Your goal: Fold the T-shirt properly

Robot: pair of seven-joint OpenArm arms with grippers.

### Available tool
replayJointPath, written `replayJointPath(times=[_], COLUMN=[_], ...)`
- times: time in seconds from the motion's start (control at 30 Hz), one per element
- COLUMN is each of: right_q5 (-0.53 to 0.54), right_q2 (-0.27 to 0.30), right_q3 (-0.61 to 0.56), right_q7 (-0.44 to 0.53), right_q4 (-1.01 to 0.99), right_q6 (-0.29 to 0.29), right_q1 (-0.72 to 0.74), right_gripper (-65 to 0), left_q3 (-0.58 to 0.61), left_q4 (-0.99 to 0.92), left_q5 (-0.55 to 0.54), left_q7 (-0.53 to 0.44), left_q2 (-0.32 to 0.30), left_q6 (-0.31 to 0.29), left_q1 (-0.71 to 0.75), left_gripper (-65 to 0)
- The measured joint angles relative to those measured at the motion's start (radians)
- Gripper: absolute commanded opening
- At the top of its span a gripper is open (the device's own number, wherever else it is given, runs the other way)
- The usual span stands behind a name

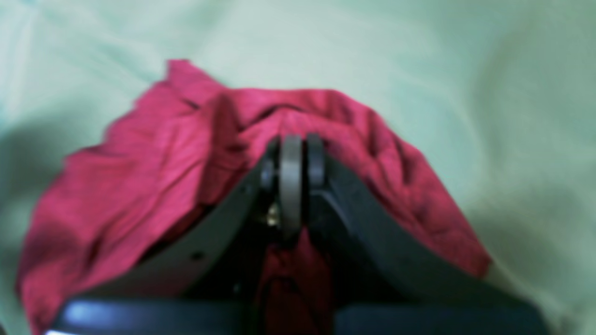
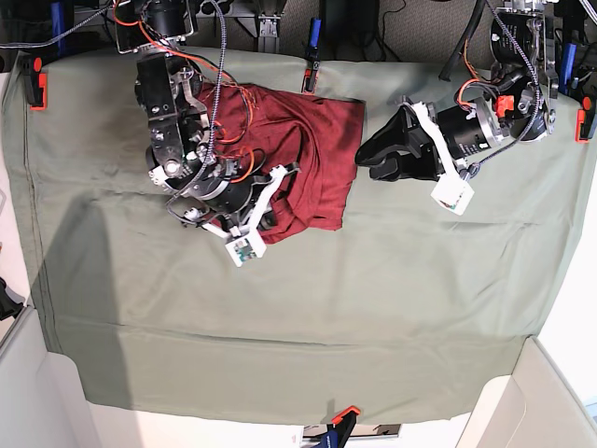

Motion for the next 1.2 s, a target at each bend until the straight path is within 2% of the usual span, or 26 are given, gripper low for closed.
replayJointPath(times=[0.07,0.33,0.53,0.57,0.63,0.67,0.7,0.73,0.83,0.97,1.13,1.17,1.2], right_q5=[0.001,0.022,0.008,0.007,0.005,0.006,0.006,0.006,-0.005,-0.024,-0.024,-0.016,-0.009], right_q2=[0.000,-0.048,-0.047,-0.047,-0.047,-0.047,-0.047,-0.047,-0.047,-0.048,-0.033,-0.020,-0.005], right_q3=[-0.037,-0.107,-0.114,-0.114,-0.114,-0.114,-0.114,-0.114,-0.089,0.003,0.184,0.217,0.244], right_q7=[0.000,0.000,0.000,0.000,0.000,0.000,0.001,0.001,0.001,0.002,0.005,0.006,0.007], right_q4=[0.018,0.077,0.076,0.076,0.076,0.075,0.075,0.075,0.075,0.105,0.113,0.113,0.113], right_q6=[0.039,0.048,0.048,0.048,0.048,0.048,0.048,0.048,0.048,0.013,-0.035,-0.035,-0.035], right_q1=[0.000,0.001,0.002,0.002,0.002,0.002,0.002,0.003,0.006,0.013,0.048,0.056,0.064], right_gripper=[-65.0,-65.0,-65.0,-61.9,-45.4,-39.5,-35.8,-34.9,-35.0,-35.0,-35.5,-38.7,-44.8], left_q3=[0.000,0.000,0.000,0.000,0.000,0.000,0.000,0.000,0.000,0.006,0.148,0.187,0.227], left_q4=[0.000,0.000,0.000,0.000,0.000,0.000,0.000,0.000,0.000,0.095,0.280,0.303,0.312], left_q5=[0.000,0.000,0.002,0.002,0.002,0.002,0.002,0.003,0.010,-0.008,0.026,0.062,0.099], left_q7=[0.000,0.000,0.000,0.000,0.000,0.000,0.000,0.000,0.043,0.054,0.033,0.013,-0.003], left_q2=[0.000,0.000,0.000,0.000,0.000,0.000,0.000,0.000,0.000,-0.009,-0.010,-0.011,-0.011], left_q6=[0.000,0.000,0.000,0.000,0.000,0.000,0.000,0.000,0.000,0.003,0.003,0.003,0.002], left_q1=[0.000,0.000,0.000,0.000,0.000,0.000,0.000,0.000,0.000,0.056,0.105,0.108,0.111], left_gripper=[-39.7,-39.7,-39.7,-39.7,-39.7,-39.7,-39.7,-39.8,-40.8,-52.3,-59.7,-59.6,-59.6])
